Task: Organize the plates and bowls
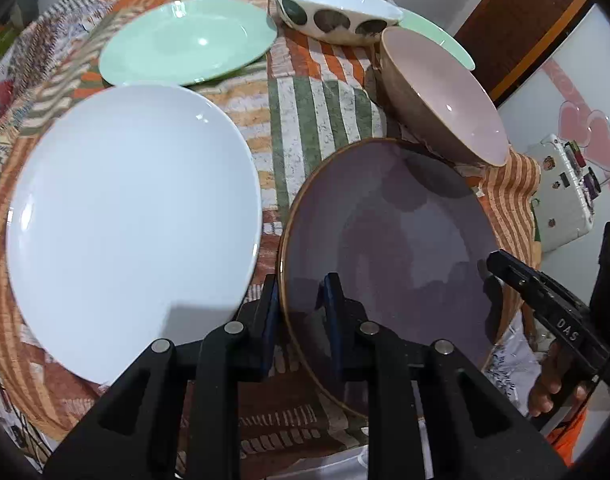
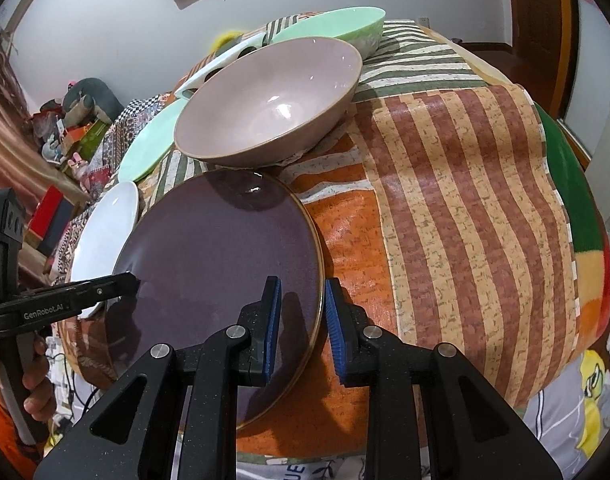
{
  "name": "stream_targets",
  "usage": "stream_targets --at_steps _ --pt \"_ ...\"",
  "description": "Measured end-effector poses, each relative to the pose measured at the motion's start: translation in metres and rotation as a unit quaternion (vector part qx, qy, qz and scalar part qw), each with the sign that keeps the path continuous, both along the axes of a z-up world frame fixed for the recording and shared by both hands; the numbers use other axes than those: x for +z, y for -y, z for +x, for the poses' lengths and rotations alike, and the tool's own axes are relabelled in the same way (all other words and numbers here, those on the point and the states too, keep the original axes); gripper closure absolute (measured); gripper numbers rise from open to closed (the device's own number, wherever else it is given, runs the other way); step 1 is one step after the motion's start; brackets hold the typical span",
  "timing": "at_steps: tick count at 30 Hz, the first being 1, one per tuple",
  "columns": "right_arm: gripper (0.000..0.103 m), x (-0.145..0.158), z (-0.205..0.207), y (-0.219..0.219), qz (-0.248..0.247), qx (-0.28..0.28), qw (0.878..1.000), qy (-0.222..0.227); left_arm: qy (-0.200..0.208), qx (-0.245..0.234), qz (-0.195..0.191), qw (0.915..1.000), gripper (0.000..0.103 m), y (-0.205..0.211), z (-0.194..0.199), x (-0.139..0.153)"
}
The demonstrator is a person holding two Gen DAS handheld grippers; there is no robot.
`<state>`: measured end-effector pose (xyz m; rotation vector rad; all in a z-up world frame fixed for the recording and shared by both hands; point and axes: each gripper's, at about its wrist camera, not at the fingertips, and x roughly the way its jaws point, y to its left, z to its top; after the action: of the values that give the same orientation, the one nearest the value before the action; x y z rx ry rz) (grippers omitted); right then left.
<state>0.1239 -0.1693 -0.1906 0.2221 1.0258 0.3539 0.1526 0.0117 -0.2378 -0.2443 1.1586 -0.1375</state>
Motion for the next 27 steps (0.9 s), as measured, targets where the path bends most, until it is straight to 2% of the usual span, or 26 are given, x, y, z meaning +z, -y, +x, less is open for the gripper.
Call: stream_targets --at_steps 4,7,11,13,15,21,23,27 --pt "0.081 0.010 -0.004 0.000 -0.010 -0.001 1.000 0.019 0.016 -0.003 0.008 0.9998 0.083 -0.001 -0.008 0.012" --pt "0.080 0.023 -0.009 0.000 -0.015 0.002 0.999 0.037 0.027 -0.003 -0.009 0.9996 0.083 -0.005 -0.014 0.023" --pt "0.077 0.043 -0.016 -0.005 -0.020 0.013 0.998 0.063 0.066 -0.003 0.006 0.9978 0.078 -0.009 -0.025 0.047" --pt "0.074 0.051 -0.017 -0.010 -0.021 0.017 0.997 0.074 0.082 -0.009 0.013 0.9965 0.074 -0.011 -0.032 0.058" --pt "0.070 0.059 -0.020 -0.014 -0.021 0.022 0.996 0.087 0.097 -0.010 0.016 0.9951 0.063 -0.014 -0.038 0.069" --pt "0.059 0.078 -0.021 -0.036 -0.017 0.040 0.992 0.120 0.144 -0.001 0.057 0.9880 0.050 -0.026 -0.058 0.092" --pt "0.053 0.082 -0.020 -0.044 -0.016 0.049 0.991 0.127 0.149 0.008 0.062 0.9868 0.047 -0.033 -0.062 0.095" --pt "0.051 0.088 -0.016 -0.063 -0.013 0.071 0.988 0.134 0.147 0.028 0.064 0.9867 0.045 -0.056 -0.067 0.096"
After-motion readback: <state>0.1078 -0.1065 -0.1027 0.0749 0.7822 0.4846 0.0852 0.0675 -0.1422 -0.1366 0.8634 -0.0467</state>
